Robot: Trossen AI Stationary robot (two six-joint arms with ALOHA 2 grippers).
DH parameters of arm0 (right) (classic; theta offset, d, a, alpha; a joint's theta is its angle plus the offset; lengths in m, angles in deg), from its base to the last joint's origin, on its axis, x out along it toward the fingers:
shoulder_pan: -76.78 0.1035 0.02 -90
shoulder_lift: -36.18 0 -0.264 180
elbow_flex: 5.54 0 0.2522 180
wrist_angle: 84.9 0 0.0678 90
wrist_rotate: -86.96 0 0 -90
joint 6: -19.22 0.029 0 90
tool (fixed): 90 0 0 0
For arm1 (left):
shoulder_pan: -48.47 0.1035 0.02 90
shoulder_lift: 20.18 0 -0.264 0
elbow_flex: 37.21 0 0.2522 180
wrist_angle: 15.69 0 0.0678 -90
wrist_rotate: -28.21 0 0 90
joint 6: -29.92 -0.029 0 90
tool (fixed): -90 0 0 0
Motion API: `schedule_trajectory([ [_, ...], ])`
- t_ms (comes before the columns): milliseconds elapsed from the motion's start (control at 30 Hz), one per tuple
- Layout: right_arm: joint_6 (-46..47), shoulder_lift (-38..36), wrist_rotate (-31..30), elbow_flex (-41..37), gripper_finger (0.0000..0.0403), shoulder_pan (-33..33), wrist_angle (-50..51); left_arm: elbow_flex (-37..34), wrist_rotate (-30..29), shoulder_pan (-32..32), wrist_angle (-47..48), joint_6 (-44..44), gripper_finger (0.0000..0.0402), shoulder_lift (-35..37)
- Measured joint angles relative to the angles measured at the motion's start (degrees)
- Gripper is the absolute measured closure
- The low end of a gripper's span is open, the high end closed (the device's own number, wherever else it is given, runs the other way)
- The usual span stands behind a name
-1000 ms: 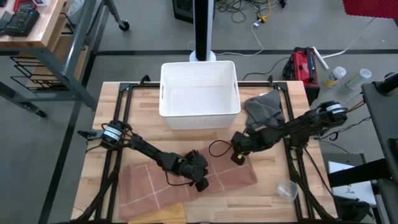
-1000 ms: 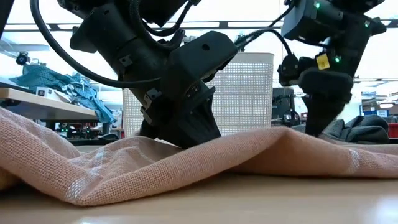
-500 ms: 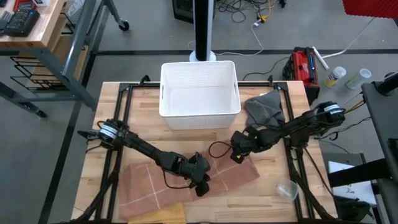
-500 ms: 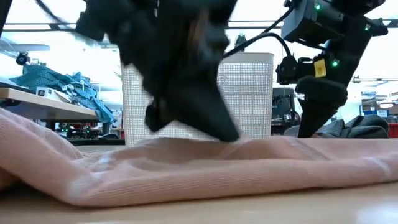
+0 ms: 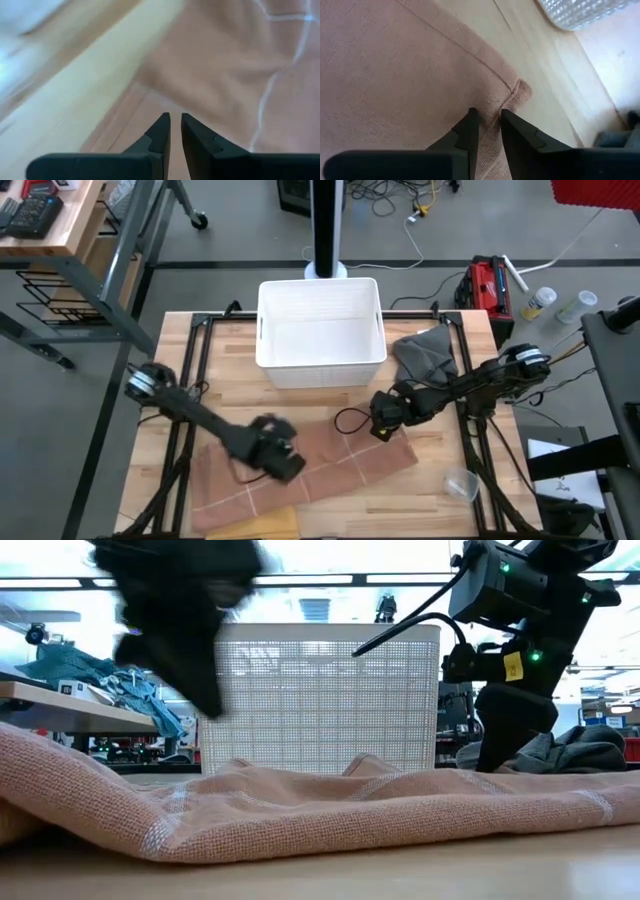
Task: Fold towel
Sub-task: Fold the brown squared towel
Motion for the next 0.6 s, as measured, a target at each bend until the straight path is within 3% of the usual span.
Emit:
schedule_trajectory([
  [200,-1.08,-0.50,-0.31,0.31,0.0323,-0.52,-1.81,-1.42,-8.57,-11.27,14.72,23.55,0.0365,1.41],
  [333,-2.29,-0.51,-0.31,0.47,0.0328,-0.83,-3.06,-5.24,-9.04,-14.96,16.90,34.33,0.0365,1.34],
  [467,-3.48,-0.52,-0.29,0.52,0.0344,-0.99,-4.26,-10.63,-2.50,-15.89,15.24,42.04,0.0365,1.32],
  [600,-4.56,-0.52,-0.07,0.52,0.0379,-1.16,-4.26,-15.71,4.13,-15.89,8.50,43.51,0.0365,1.31],
])
